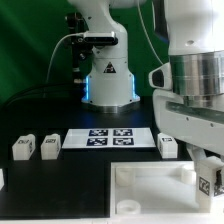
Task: Assemble one leg
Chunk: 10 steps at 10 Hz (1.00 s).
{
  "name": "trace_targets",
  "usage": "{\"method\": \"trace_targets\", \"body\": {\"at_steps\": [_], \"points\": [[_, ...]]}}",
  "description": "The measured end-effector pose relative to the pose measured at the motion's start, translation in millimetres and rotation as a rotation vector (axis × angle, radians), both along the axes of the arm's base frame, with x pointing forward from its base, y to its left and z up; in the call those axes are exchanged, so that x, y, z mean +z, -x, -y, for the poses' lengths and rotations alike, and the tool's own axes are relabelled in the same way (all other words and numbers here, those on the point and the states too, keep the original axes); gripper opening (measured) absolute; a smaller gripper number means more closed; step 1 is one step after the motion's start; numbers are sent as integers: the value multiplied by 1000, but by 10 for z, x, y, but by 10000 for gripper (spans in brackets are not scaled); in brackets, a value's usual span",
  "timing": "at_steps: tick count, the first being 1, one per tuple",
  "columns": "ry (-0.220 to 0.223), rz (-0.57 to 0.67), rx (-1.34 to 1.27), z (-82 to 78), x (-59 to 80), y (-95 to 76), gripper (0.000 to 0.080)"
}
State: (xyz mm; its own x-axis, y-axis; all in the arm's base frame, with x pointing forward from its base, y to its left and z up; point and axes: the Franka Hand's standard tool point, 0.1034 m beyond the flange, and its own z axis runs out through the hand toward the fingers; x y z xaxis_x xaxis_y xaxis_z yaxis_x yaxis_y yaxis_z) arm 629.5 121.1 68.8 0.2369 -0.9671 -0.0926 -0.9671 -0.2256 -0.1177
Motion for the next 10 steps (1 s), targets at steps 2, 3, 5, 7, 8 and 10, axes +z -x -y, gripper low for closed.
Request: {"method": "trace_targets", "body": {"at_steps": [2, 3, 5, 7, 8, 10], "points": [[-125, -55, -518, -20, 15, -34, 294], [-144, -62, -603, 1, 9, -39, 294], [-147, -63, -713, 46, 3, -36, 295], [-135, -84, -784, 94, -2, -3, 299], [-121, -120, -775, 97, -8, 50, 299], [-117, -111, -754, 106, -14, 46, 369]]}}
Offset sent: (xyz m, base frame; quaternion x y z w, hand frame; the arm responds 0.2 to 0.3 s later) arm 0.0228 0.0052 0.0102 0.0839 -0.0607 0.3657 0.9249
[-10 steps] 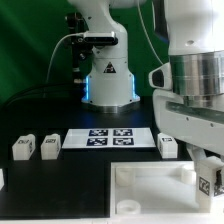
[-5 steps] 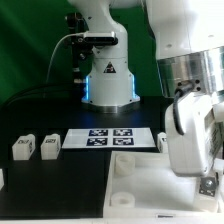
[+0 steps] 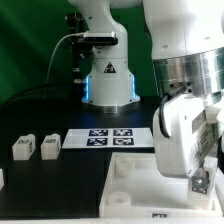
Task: Assemble one leg
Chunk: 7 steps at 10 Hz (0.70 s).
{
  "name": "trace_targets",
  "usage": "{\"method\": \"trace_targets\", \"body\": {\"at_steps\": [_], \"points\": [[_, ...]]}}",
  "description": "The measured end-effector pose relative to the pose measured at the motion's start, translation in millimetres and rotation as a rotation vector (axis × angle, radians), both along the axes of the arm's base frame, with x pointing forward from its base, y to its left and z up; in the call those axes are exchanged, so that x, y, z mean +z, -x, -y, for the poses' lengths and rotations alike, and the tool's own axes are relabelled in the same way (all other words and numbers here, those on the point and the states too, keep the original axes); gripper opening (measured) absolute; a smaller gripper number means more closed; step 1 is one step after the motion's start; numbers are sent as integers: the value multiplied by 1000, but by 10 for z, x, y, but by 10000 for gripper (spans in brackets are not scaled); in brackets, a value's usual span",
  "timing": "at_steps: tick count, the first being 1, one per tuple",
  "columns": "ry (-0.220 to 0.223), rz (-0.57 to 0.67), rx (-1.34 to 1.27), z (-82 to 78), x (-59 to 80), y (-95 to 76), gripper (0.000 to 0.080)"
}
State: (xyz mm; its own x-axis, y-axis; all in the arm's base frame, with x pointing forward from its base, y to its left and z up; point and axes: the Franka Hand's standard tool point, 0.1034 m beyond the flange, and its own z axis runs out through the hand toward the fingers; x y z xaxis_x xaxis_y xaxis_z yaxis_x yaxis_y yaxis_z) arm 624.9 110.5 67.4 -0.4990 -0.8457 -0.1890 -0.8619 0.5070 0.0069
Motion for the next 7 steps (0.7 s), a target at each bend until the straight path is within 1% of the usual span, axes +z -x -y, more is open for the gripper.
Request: {"method": "trace_targets", "body": {"at_steps": [1, 2, 3, 4, 5, 6, 7], "points": [[0, 0, 2, -6, 1, 4, 369], [-2, 2, 9, -40, 34, 20, 563], [-9, 10, 15, -75, 129, 40, 563], [-18, 20, 19, -123, 239, 33, 631], [-32, 40, 26, -190, 414, -7, 646], [-51, 28, 34, -233, 529, -5, 648], [-48, 33, 33, -222, 526, -10, 648]]}}
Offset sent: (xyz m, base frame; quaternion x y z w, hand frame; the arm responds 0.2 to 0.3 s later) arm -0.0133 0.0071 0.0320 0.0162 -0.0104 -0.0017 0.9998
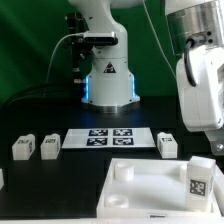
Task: Assemble one leg
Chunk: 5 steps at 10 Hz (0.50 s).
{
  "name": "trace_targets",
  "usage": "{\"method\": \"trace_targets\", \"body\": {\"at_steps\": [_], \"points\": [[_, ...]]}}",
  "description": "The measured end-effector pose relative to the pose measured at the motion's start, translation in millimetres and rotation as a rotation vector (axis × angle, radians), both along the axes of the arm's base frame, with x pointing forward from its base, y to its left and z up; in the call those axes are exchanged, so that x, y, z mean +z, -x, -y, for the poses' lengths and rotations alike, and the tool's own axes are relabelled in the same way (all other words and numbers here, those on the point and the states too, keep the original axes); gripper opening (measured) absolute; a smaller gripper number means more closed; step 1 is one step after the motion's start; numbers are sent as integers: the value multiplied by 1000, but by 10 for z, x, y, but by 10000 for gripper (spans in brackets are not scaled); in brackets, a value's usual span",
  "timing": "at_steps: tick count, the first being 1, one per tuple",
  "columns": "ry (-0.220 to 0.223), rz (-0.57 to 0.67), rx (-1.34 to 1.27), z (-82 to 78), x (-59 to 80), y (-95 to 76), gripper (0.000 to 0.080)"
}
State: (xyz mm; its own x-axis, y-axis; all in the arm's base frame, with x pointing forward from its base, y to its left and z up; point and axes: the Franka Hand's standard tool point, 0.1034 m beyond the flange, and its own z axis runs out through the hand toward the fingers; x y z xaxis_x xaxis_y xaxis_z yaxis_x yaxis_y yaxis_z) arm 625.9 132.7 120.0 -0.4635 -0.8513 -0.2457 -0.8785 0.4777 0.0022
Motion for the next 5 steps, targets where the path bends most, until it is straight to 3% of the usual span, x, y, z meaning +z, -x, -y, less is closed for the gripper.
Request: {"method": "trace_targets", "body": {"at_steps": [5], "points": [[2, -5, 1, 1, -36, 14, 648]]}}
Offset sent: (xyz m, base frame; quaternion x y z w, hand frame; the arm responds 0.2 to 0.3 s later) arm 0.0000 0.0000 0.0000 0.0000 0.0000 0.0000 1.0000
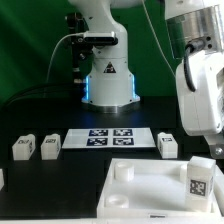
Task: Assemble one leg
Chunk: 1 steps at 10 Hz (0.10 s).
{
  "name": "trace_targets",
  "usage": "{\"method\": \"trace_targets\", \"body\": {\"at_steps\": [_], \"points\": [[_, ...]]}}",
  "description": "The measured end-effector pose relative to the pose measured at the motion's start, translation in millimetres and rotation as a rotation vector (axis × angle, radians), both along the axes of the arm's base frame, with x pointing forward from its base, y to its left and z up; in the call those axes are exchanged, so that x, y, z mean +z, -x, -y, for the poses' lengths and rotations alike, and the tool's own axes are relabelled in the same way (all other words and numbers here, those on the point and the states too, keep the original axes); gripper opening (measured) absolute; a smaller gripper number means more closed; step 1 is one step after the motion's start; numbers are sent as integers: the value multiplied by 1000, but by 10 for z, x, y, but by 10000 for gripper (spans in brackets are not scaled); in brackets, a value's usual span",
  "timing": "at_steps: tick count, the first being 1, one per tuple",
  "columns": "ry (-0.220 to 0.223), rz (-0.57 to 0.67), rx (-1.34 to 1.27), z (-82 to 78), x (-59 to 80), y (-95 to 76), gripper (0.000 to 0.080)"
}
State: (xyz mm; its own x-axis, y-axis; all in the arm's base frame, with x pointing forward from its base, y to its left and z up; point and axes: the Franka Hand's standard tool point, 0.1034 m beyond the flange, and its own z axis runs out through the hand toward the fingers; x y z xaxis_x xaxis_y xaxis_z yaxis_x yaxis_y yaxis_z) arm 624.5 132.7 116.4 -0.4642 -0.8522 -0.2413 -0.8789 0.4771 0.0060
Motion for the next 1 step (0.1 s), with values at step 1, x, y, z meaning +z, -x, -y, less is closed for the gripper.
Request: {"method": "trace_targets", "body": {"at_steps": [1], "points": [[0, 0, 0, 0, -3, 1, 648]]}}
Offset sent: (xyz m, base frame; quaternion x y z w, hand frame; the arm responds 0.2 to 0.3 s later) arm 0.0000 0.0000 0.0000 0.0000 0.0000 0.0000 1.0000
